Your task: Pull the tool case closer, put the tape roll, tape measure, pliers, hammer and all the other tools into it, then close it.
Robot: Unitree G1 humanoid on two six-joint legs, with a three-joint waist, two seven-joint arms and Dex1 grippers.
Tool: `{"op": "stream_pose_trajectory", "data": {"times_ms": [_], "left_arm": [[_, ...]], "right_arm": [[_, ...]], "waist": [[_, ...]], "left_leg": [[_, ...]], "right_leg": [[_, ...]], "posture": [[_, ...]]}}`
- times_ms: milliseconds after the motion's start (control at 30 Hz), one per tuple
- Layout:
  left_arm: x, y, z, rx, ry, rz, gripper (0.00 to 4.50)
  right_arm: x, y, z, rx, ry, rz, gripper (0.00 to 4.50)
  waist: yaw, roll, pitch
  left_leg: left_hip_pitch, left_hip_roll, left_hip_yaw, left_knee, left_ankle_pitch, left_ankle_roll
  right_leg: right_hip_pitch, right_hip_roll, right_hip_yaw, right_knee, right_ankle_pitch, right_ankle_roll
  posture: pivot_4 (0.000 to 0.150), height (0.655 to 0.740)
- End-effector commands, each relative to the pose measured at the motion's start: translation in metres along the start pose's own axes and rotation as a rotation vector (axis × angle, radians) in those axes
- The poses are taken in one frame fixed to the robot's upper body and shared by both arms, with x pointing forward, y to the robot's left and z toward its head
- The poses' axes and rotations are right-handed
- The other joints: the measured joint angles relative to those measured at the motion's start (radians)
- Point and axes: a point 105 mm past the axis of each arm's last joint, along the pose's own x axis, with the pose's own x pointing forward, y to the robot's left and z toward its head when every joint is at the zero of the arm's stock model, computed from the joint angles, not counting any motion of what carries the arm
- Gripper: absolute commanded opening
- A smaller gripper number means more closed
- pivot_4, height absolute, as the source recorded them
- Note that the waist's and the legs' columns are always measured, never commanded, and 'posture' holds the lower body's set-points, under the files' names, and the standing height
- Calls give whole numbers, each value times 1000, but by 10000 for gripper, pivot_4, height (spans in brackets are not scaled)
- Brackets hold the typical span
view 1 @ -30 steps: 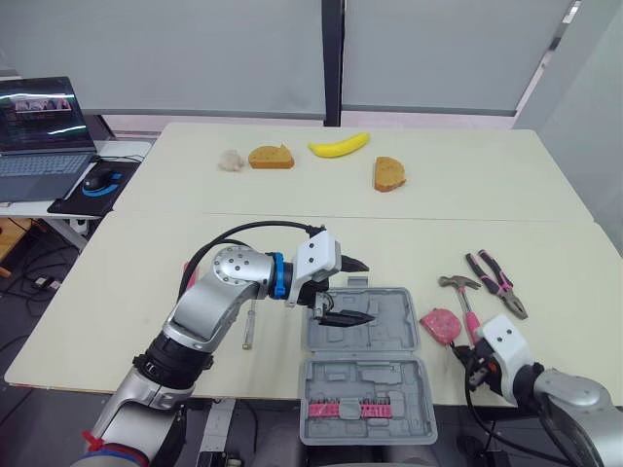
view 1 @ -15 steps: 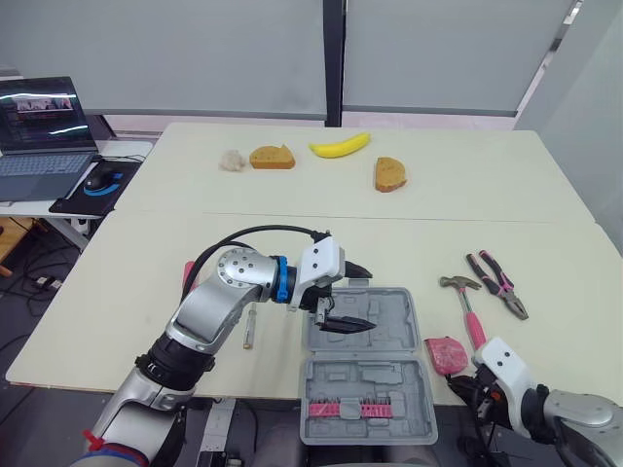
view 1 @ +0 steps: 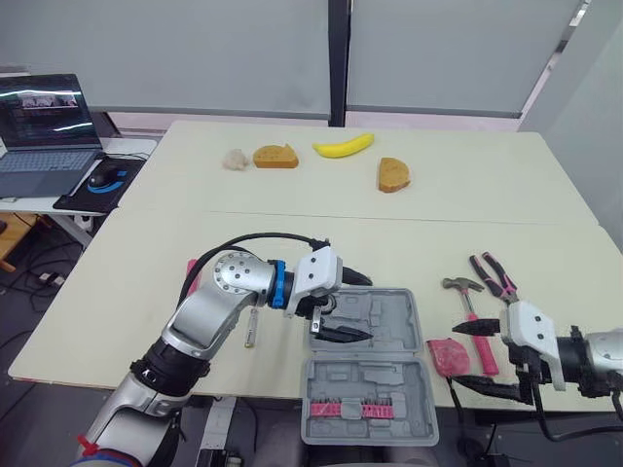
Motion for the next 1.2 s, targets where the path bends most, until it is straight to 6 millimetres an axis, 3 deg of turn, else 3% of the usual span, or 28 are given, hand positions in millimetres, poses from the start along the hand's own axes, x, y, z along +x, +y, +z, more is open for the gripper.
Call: {"op": "stream_pose_trajectory", "data": {"times_ms": [33, 167, 300, 633, 1200], "left_arm": [[-1, -10, 10, 117, -19, -57, 45000], [-3, -14, 15, 167, -50, -73, 45000], [-5, -18, 16, 172, -55, -86, 45000], [-4, -24, 14, 187, -45, -104, 45000], [-4, -26, 12, 189, -28, -103, 45000]], "right_arm": [[3, -11, -12, -171, 22, 76, 44640], [7, -26, -30, -280, 73, 121, 44640], [8, -28, -49, -293, 133, 179, 44640], [28, -46, -56, -330, 133, 179, 44640], [40, -53, -72, -362, 178, 211, 44640]], "waist": [[0, 0, 0], [-4, 1, 0], [-4, 1, 0], [-10, 1, 0], [-12, 1, 0]], "left_leg": [[0, 0, 0, 0, 0, 0], [2, 1, 0, 0, 0, 0], [2, 1, 0, 0, 0, 0], [3, 1, 0, 0, 0, 0], [4, 1, 0, 0, 0, 0]], "right_leg": [[0, 0, 0, 0, 0, 0], [2, 0, 0, 0, 0, 0], [2, 0, 1, 0, 0, -1], [2, 1, 1, 0, 0, -1], [2, 2, 2, 1, 0, -1]], "posture": [[1500, 7400], [1500, 7400], [1500, 7400], [1500, 7400], [1500, 7400]]}}
